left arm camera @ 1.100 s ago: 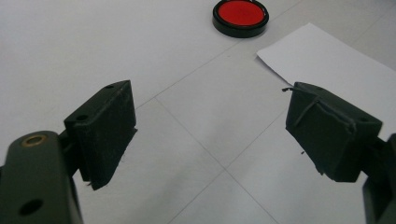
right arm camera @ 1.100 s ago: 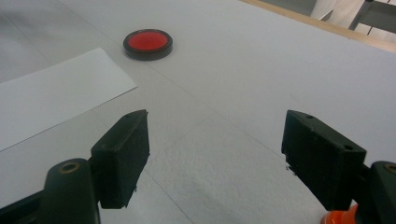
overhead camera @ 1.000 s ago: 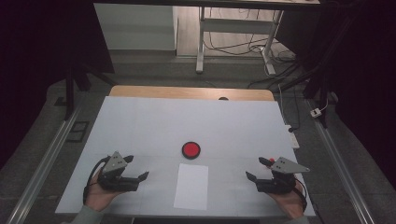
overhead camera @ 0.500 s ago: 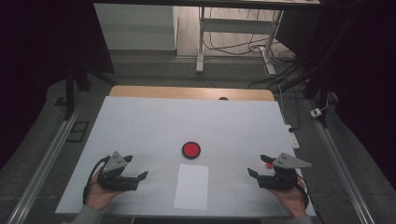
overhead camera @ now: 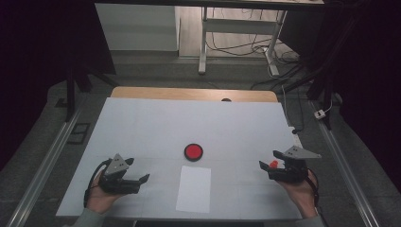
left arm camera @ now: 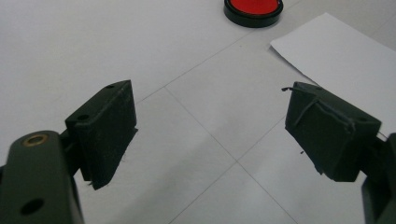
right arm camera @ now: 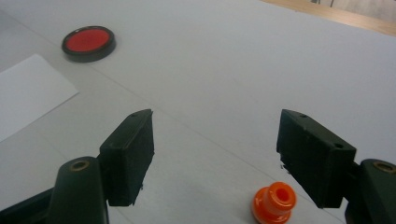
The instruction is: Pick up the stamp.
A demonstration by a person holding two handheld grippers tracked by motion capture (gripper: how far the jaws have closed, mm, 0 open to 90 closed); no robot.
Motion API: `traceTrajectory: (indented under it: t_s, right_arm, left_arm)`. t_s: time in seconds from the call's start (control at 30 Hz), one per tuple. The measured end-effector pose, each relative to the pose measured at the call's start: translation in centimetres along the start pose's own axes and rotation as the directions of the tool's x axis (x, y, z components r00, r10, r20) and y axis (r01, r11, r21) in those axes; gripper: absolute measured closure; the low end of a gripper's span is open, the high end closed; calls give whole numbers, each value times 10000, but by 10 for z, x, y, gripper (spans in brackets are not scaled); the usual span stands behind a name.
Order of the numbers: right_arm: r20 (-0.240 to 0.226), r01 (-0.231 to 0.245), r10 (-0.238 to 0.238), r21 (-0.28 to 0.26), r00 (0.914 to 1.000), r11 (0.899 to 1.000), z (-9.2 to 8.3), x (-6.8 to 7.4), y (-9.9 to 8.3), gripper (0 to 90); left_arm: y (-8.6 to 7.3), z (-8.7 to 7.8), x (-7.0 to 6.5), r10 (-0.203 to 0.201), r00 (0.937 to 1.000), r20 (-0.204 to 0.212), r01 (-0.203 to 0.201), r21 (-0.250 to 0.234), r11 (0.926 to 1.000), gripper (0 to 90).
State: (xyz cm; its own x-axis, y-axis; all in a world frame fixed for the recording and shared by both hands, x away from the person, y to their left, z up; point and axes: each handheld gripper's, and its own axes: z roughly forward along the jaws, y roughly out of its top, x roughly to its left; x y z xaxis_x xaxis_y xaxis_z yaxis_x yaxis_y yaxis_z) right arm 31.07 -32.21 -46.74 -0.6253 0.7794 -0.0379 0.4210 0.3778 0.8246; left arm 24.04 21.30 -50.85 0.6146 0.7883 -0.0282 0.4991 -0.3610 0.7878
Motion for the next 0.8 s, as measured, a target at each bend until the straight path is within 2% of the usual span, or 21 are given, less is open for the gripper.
traceTrajectory:
  t_s: [0.37,0.53,0.8]
  right_arm:
    - [792,-515,463,647,9958,9966,4,-23,-7,290]
    - [932,-861,785,805,9926,9930,5,-31,-15,295]
    - [991,-1078,977,1021,9903,9889,8,-37,-24,326]
  left_arm:
    - [-1,1,0,43,10000,-56,-42,75,10000,171]
    - [-2,1,1,-3,10000,-72,3,96,10000,171]
    - [-3,2,2,-22,9999,-112,23,124,9999,171]
